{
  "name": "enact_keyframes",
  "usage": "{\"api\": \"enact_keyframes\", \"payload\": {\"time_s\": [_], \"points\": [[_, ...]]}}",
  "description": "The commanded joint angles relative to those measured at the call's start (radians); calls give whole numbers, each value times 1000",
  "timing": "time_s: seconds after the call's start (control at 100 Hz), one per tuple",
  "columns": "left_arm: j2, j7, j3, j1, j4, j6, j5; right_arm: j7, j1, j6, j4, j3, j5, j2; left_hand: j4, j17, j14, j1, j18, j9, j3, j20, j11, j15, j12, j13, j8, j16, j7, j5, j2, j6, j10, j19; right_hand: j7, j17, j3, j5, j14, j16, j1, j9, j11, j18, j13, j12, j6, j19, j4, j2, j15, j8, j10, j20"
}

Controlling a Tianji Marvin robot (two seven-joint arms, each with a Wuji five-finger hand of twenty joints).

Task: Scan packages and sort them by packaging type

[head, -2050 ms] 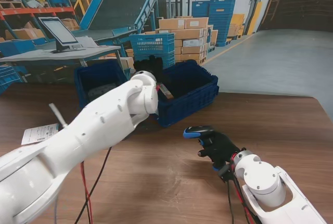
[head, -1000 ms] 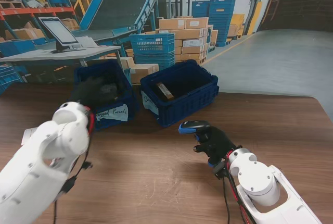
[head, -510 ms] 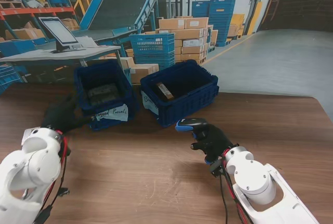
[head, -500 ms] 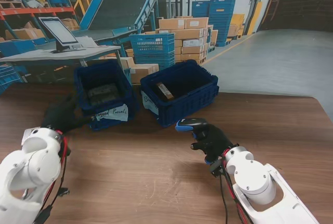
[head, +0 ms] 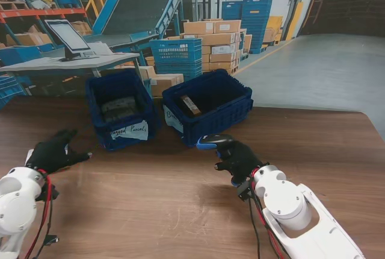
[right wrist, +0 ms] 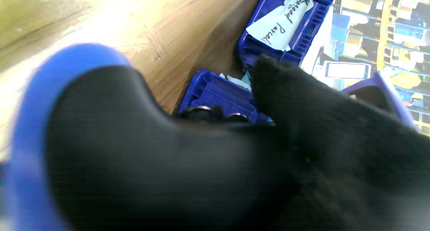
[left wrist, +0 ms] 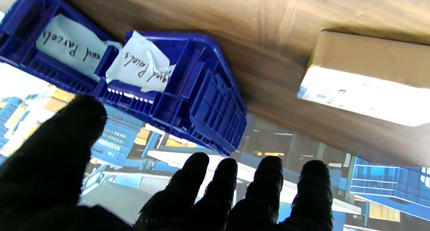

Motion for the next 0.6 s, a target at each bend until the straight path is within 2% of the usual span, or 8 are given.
{"api": "enact_keyframes", "payload": {"time_s": [0.0,0.14,0.29,0.59], "points": [[16,-45,-15,7,24,-20,13,13,8,-4,-6,-7,-1,-13,-38,-17,-34,-51,-22,-39,-7,-20,-9,-34,-10,-47,-19,-18,-14,-44,-11,16,0,-40,66,0,13,60,-20,20,80,1,6,-2,17,6,-46,18,7,42,51,50,22,6],[31,-93,-46,-12,74,-96,35,10,22,-2,0,-21,-4,-15,-50,-20,-40,-74,-25,-48,26,-27,-8,-35,-12,-56,-22,-24,-14,-47,-39,14,-5,-51,66,1,14,60,-21,19,81,1,5,-2,17,6,-46,18,7,41,50,50,21,6],[44,-134,-62,-39,126,-146,51,12,32,-3,5,-31,-6,-15,-57,-19,-44,-82,-31,-55,48,-29,-7,-35,-13,-63,-24,-27,-15,-48,-56,10,-6,-55,66,1,14,59,-20,20,79,2,5,-3,18,5,-46,18,6,42,51,50,21,6],[74,-243,-44,-125,211,-193,127,20,43,-12,14,-39,-2,-14,-66,-24,-45,-95,-40,-82,70,-33,-11,-35,-16,-76,-29,-27,-22,-71,-63,15,1,-63,66,1,14,59,-22,19,79,1,5,-2,17,6,-46,18,6,42,50,50,21,6]]}}
